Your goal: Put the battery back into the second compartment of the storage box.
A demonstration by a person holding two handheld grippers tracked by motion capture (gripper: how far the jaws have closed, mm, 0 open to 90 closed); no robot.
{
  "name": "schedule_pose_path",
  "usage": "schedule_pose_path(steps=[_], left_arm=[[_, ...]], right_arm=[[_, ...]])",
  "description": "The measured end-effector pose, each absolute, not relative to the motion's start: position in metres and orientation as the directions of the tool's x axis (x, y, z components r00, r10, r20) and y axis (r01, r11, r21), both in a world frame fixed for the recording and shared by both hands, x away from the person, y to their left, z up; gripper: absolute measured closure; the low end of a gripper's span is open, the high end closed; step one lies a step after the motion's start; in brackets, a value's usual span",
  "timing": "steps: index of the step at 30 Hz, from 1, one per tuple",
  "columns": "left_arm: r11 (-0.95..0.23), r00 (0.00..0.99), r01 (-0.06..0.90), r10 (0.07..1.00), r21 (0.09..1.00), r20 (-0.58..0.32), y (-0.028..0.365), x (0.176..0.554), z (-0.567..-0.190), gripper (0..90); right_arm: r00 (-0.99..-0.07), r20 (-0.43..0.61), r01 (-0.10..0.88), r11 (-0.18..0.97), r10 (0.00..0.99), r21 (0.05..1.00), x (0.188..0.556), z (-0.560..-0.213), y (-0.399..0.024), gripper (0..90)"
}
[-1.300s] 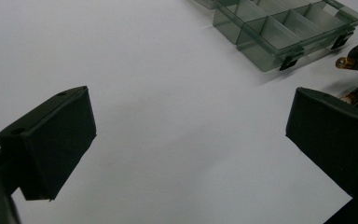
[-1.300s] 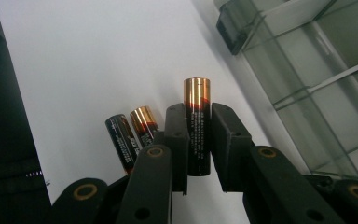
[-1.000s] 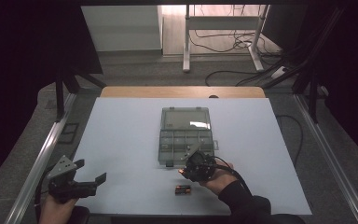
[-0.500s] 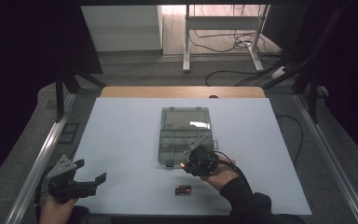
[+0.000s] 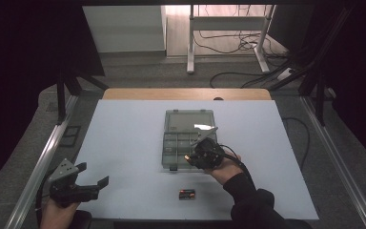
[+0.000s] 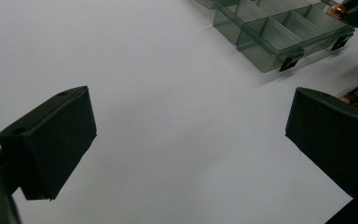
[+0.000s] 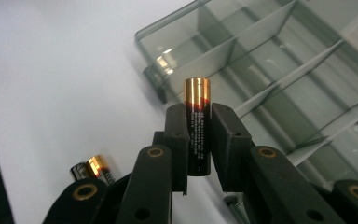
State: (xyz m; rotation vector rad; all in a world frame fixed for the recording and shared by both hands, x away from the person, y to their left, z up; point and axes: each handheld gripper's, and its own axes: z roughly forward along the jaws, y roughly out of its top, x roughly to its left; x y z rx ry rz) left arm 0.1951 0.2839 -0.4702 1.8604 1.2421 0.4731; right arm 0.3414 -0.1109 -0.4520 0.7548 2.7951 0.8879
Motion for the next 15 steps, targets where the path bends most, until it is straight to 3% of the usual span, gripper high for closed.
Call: schedule_pose_path(steps=[15], left_arm=[[-0.161, 0.440, 0.578, 0.887, 0.800, -0.139, 0.285, 0.196, -0.470, 2.2]], right_arm=[[-0.841, 0.014, 0.441, 0.672, 0.540, 0.595, 0.378, -0.450, -0.101, 76.2]])
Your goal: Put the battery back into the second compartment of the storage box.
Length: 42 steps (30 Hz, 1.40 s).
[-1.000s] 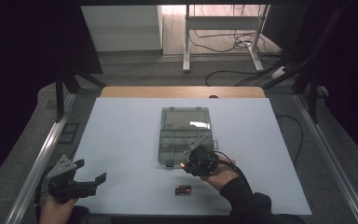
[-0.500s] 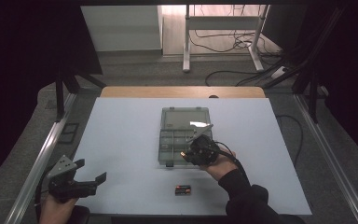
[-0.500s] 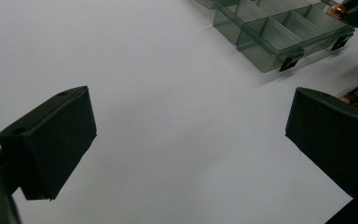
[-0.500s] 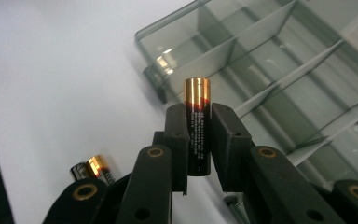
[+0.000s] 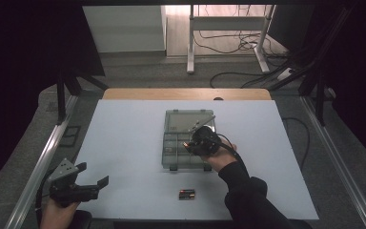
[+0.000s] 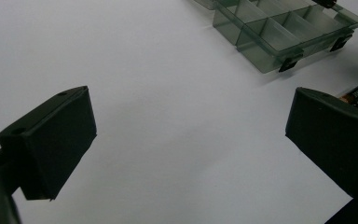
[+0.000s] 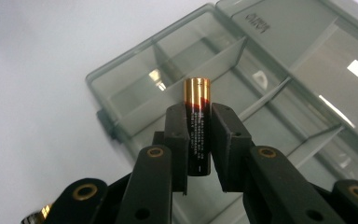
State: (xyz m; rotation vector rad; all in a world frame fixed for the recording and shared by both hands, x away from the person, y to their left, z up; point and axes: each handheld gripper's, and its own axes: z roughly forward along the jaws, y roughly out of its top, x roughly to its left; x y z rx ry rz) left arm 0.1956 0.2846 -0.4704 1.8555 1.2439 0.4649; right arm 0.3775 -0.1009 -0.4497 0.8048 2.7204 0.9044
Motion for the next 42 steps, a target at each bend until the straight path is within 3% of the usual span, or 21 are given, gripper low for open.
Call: schedule_pose_path(steps=[21, 28, 29, 32, 34, 36, 42], left_arm=[[-0.161, 0.442, 0.580, 0.885, 0.798, -0.142, 0.285, 0.196, -0.471, 2.2], [-0.161, 0.443, 0.580, 0.885, 0.798, -0.143, 0.285, 0.196, -0.471, 2.3], [-0.161, 0.443, 0.580, 0.885, 0.798, -0.143, 0.285, 0.196, -0.471, 2.2], [-0.164, 0.443, 0.579, 0.885, 0.799, -0.140, 0.285, 0.196, -0.471, 2.3], [-0.164, 0.443, 0.579, 0.886, 0.798, -0.140, 0.285, 0.196, -0.471, 2.3], [-0.163, 0.443, 0.580, 0.886, 0.798, -0.140, 0.285, 0.196, -0.471, 2.3], [-0.165, 0.442, 0.580, 0.886, 0.798, -0.138, 0.284, 0.196, -0.470, 2.3]], right_arm=[[-0.803, -0.007, 0.484, 0.659, 0.596, 0.576, 0.421, -0.467, -0.070, 75.2], [-0.784, -0.033, 0.486, 0.647, 0.620, 0.588, 0.421, -0.467, -0.073, 51.6], [-0.784, -0.033, 0.486, 0.647, 0.620, 0.588, 0.421, -0.467, -0.073, 51.6], [-0.798, -0.024, 0.468, 0.645, 0.602, 0.604, 0.417, -0.461, -0.077, 36.7], [-0.803, -0.020, 0.462, 0.645, 0.595, 0.608, 0.415, -0.460, -0.078, 34.2], [-0.812, -0.040, 0.443, 0.658, 0.583, 0.609, 0.408, -0.457, -0.080, 22.1], [-0.832, -0.036, 0.416, 0.666, 0.553, 0.619, 0.396, -0.456, -0.086, 9.4]])
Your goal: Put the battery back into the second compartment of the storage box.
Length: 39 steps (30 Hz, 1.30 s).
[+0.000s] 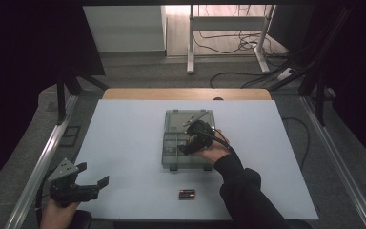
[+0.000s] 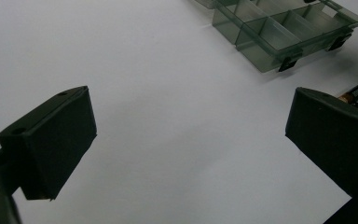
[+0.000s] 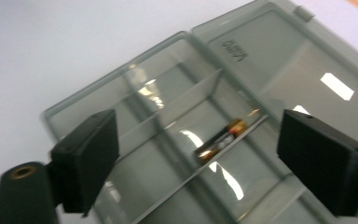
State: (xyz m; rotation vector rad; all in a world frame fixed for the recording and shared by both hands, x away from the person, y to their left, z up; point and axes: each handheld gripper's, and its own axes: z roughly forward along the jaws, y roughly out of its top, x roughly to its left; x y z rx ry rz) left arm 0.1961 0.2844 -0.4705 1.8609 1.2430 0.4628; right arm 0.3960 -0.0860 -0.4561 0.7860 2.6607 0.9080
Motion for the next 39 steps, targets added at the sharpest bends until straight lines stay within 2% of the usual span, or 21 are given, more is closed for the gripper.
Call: schedule_pose_path(steps=[2, 5, 18, 25, 32, 35, 36, 39], left_arm=[[-0.168, 0.443, 0.580, 0.886, 0.797, -0.136, 0.284, 0.196, -0.470, 2.3], [-0.166, 0.442, 0.580, 0.886, 0.797, -0.138, 0.284, 0.196, -0.470, 2.3], [-0.168, 0.443, 0.580, 0.886, 0.797, -0.135, 0.284, 0.196, -0.470, 2.3], [-0.168, 0.443, 0.579, 0.886, 0.797, -0.135, 0.284, 0.196, -0.470, 2.3], [-0.168, 0.444, 0.579, 0.886, 0.798, -0.135, 0.284, 0.196, -0.470, 2.3], [-0.168, 0.444, 0.579, 0.886, 0.798, -0.135, 0.284, 0.196, -0.470, 2.3], [-0.168, 0.444, 0.579, 0.886, 0.798, -0.135, 0.284, 0.196, -0.470, 2.3], [-0.168, 0.444, 0.579, 0.886, 0.798, -0.135, 0.284, 0.196, -0.470, 2.3]], right_arm=[[-0.842, -0.010, 0.415, 0.660, 0.539, 0.626, 0.390, -0.455, -0.089, 2.8], [-0.849, -0.008, 0.411, 0.668, 0.529, 0.620, 0.384, -0.453, -0.091, 0.0], [-0.866, -0.052, 0.350, 0.678, 0.497, 0.646, 0.351, -0.446, -0.103, 0.0], [-0.865, -0.033, 0.370, 0.681, 0.501, 0.632, 0.340, -0.447, -0.108, 0.0], [-0.871, -0.008, 0.398, 0.715, 0.491, 0.574, 0.325, -0.452, -0.109, 0.0], [-0.876, -0.003, 0.400, 0.729, 0.483, 0.555, 0.317, -0.454, -0.109, 4.8], [-0.881, -0.002, 0.393, 0.734, 0.473, 0.554, 0.313, -0.456, -0.110, 10.3], [-0.887, 0.003, 0.393, 0.749, 0.463, 0.534, 0.306, -0.461, -0.110, 19.2]])
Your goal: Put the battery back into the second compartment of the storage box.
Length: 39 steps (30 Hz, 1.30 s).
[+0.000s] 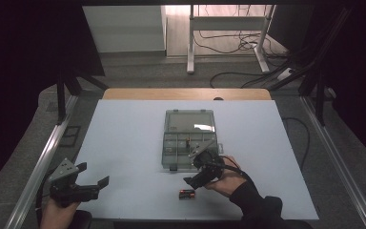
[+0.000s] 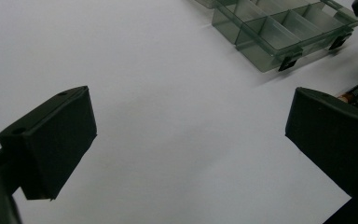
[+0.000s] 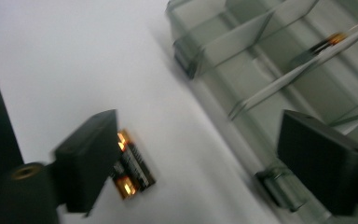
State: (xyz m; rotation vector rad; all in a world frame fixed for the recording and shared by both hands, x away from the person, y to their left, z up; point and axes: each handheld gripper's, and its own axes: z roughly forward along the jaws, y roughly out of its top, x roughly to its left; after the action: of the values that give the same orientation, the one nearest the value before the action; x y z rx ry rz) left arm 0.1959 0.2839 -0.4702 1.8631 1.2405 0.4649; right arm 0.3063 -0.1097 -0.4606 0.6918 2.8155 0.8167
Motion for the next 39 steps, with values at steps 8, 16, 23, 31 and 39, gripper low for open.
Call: schedule_pose_path(steps=[8, 16, 23, 31, 39], left_arm=[[-0.168, 0.444, 0.579, 0.886, 0.798, -0.136, 0.284, 0.196, -0.470, 2.3], [-0.169, 0.445, 0.579, 0.885, 0.797, -0.136, 0.284, 0.196, -0.470, 2.5], [-0.171, 0.446, 0.578, 0.885, 0.798, -0.134, 0.284, 0.196, -0.470, 2.5], [-0.173, 0.448, 0.578, 0.884, 0.798, -0.132, 0.283, 0.196, -0.470, 2.5], [-0.172, 0.448, 0.577, 0.884, 0.798, -0.133, 0.284, 0.196, -0.470, 2.6]], right_arm=[[-0.921, 0.007, 0.341, 0.796, 0.390, 0.501, 0.295, -0.470, -0.107, 45.7], [-0.954, 0.022, 0.278, 0.852, 0.300, 0.444, 0.289, -0.482, -0.096, 66.7], [-0.961, 0.020, 0.260, 0.875, 0.276, 0.410, 0.289, -0.490, -0.091, 71.9], [-0.961, 0.035, 0.268, 0.885, 0.276, 0.381, 0.294, -0.499, -0.089, 74.6], [-0.954, 0.015, 0.284, 0.888, 0.299, 0.362, 0.298, -0.501, -0.087, 76.4]])
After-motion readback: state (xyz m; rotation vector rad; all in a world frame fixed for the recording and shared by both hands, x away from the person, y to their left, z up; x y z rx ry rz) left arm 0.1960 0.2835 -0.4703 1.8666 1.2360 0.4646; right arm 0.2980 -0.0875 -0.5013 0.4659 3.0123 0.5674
